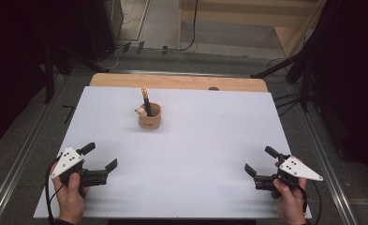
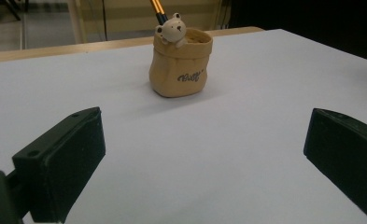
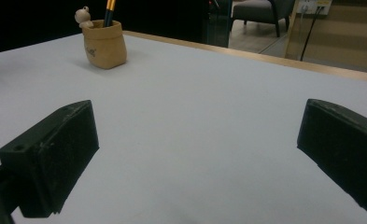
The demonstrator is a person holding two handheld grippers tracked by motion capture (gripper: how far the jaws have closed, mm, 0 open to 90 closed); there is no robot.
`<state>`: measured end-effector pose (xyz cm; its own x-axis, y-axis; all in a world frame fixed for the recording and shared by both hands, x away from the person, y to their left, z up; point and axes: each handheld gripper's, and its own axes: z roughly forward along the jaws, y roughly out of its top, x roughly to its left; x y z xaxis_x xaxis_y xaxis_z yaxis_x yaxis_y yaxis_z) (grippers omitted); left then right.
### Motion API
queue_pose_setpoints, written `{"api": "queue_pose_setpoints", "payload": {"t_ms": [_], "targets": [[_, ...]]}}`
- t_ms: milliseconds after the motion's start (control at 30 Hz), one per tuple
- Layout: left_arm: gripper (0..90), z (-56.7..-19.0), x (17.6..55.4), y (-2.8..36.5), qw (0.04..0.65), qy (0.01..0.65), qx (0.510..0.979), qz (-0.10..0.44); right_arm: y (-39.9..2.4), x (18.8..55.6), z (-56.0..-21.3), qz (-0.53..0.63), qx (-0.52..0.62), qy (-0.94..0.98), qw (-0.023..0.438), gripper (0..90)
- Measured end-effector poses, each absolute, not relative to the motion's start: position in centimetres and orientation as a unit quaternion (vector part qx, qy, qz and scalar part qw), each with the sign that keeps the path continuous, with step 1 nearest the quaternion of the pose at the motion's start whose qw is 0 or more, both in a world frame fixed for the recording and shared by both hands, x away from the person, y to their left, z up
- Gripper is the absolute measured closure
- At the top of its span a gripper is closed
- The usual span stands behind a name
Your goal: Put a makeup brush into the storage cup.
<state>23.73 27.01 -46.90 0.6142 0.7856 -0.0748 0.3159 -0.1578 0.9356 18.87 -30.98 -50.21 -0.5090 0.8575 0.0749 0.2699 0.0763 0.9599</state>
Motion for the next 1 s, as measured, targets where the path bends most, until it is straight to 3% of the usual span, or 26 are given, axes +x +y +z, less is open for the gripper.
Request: {"api": "queue_pose_setpoints", "payload": {"t_ms": [1000], "targets": [[0.0,-46.9,22.5,29.3,0.537,0.385,0.715,0.229,-30.9,18.9,-50.3,0.537,0.42,0.679,0.273,0.0]]}}
